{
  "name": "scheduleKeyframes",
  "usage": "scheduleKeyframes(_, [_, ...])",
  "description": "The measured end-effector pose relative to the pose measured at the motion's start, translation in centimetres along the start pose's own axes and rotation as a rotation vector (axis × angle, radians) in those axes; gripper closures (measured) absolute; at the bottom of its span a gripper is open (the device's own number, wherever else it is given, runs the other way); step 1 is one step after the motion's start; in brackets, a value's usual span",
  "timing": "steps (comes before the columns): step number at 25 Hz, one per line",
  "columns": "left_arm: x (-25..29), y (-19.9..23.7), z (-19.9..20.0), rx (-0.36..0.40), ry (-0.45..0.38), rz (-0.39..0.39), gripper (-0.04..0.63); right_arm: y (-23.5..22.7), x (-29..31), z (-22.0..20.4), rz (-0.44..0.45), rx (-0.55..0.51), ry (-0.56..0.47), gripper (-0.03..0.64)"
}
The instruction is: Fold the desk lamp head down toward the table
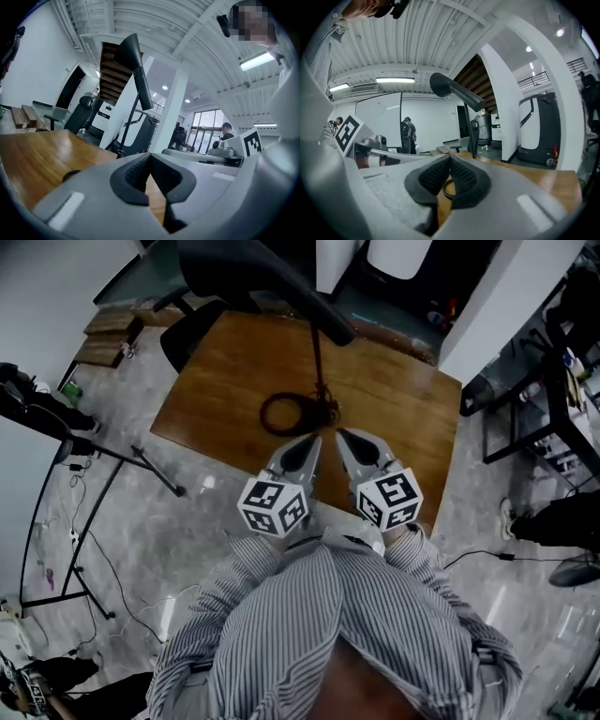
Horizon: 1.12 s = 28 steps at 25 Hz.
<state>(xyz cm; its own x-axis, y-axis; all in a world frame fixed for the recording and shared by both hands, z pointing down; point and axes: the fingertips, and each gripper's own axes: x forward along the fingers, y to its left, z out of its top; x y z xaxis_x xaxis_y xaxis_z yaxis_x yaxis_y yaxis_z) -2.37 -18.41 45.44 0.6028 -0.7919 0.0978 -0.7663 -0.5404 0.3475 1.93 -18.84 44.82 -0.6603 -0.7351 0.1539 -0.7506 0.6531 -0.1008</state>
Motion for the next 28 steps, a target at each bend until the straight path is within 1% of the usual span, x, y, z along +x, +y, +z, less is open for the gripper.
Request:
scheduleKeyframes(4, [2.5, 2.3, 1.1, 0.022, 0.012, -0.020, 0.592, -1.9, 2.6, 0.9, -0.044, -0.021, -0.003, 0.615])
scheduleKeyframes(6, [3.7, 3.1, 1.6, 0.034, 0.018, -0.029, 0.591, -2.6, 3.1, 1.7, -0.051, -0.044, -0.013, 0.614])
scheduleKeyframes(9, [5.9, 3.9, 2.5, 0.036, 0.019, -0.043, 0.591, -3.8, 3.7, 2.5, -0.029, -0.062, -0.016, 0.601])
scheduleKeyframes(12, [7.4, 4.7, 3.6, 0.050, 0.005, -0.030, 0.591, -4.6, 4.5, 2.8, -0.009, -0.061, -0.001, 0.601])
scheduleKeyframes(14, [8.2, 5.1, 4.0, 0.060, 0.006, -0.021, 0.587, -4.8, 4.8, 3.1, -0.010, -0.072, -0.001, 0.600])
scheduleKeyframes(15, [8.6, 5.2, 4.2, 0.064, 0.007, -0.018, 0.574, -5.0, 4.9, 3.4, -0.016, -0.081, -0.007, 0.598])
scheduleKeyframes(17, [9.6, 5.6, 4.4, 0.077, 0.007, -0.011, 0.522, -5.5, 5.1, 4.0, -0.030, -0.107, -0.022, 0.592])
scheduleKeyframes(18, [10.1, 5.8, 4.5, 0.088, 0.007, -0.005, 0.511, -5.8, 5.3, 4.3, -0.038, -0.127, -0.024, 0.589])
scheduleKeyframes(20, [11.1, 6.3, 4.3, 0.106, 0.017, 0.013, 0.468, -6.3, 5.6, 4.7, -0.052, -0.186, -0.018, 0.566])
scheduleKeyframes(22, [11.9, 6.8, 3.9, 0.112, 0.032, 0.018, 0.445, -6.7, 5.9, 5.6, -0.061, -0.258, -0.019, 0.516])
scheduleKeyframes(25, [12.9, 7.2, 3.6, 0.123, 0.052, 0.008, 0.442, -7.2, 6.2, 7.5, -0.078, -0.391, -0.036, 0.474])
scheduleKeyframes(28, [13.7, 7.4, 3.4, 0.128, 0.062, 0.004, 0.443, -8.2, 6.5, 9.0, -0.123, -0.500, -0.032, 0.440])
